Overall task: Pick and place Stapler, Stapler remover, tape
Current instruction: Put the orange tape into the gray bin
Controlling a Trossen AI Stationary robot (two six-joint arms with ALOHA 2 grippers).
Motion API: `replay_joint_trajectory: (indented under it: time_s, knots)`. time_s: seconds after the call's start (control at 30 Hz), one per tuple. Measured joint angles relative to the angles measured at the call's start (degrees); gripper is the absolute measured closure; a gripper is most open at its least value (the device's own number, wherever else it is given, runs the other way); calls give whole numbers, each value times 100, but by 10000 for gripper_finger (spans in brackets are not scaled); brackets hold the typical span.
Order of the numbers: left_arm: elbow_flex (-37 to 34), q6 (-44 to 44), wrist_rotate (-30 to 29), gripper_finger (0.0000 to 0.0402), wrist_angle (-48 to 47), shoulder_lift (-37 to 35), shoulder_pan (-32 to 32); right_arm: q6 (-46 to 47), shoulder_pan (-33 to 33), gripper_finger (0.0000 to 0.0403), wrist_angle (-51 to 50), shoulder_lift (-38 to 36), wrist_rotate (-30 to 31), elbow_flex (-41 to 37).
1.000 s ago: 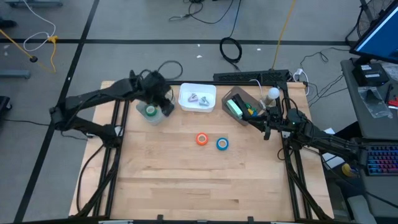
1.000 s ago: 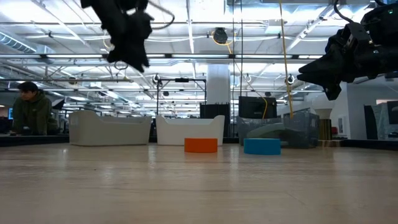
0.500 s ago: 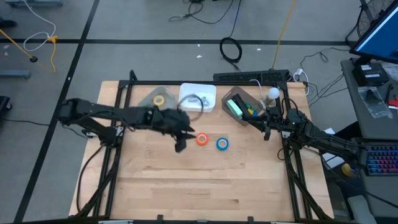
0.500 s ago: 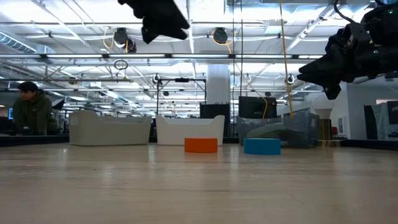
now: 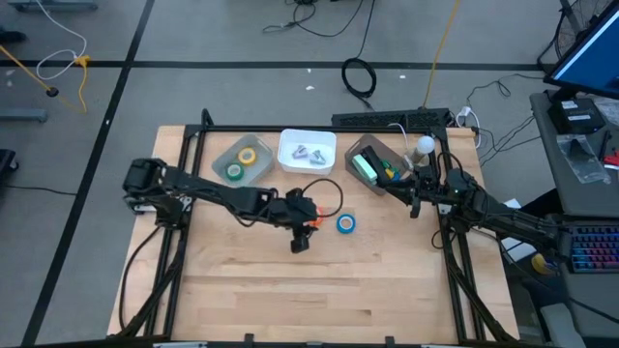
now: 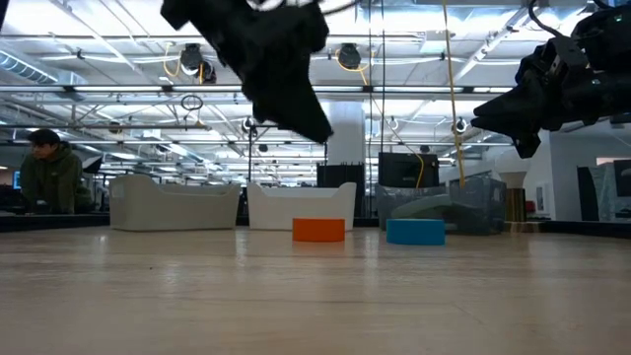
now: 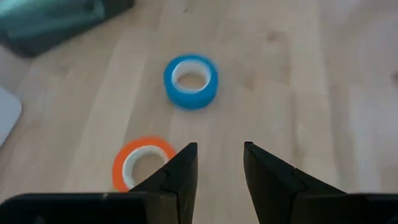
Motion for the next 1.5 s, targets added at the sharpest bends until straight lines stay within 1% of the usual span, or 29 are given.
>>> replay_joint_trajectory:
  time_s: [0.1, 0.27, 0.47, 0.57, 0.7, 0.77, 0.9, 0.97, 1.3, 1.5]
  knots:
    - [-2, -54, 0, 270, 6, 221, 123, 0, 2, 309, -5, 12, -2, 1]
    - [-1, -55, 18, 270, -93, 350, 361, 0, 0, 308, -29, 23, -2, 1]
    - [-2, -42, 301, 270, -172, 413, 581, 0, 2, 308, -27, 23, -2, 1]
    - [2, 57, 332, 270, -151, 512, 642, 0, 0, 307, -27, 23, -2, 1]
    - [13, 53, 478, 270, -92, 655, 692, 0, 1, 309, -30, 23, -2, 1]
    - [-4, 17, 574, 270, -253, 705, 705, -2, 0, 309, -33, 26, 0, 1]
    - [26, -10, 611, 270, -175, 861, 705, -2, 0, 307, -68, 42, 1, -1]
    - [72, -9, 612, 270, 37, 978, 707, -2, 0, 308, -125, 56, 0, -3]
    - [119, -224, 881, 270, 20, 1561, 720, 1, -8, 308, -216, 212, 1, -5]
    - [123, -308, 887, 270, 3, 1608, 720, 17, -9, 307, -278, 220, 2, -6]
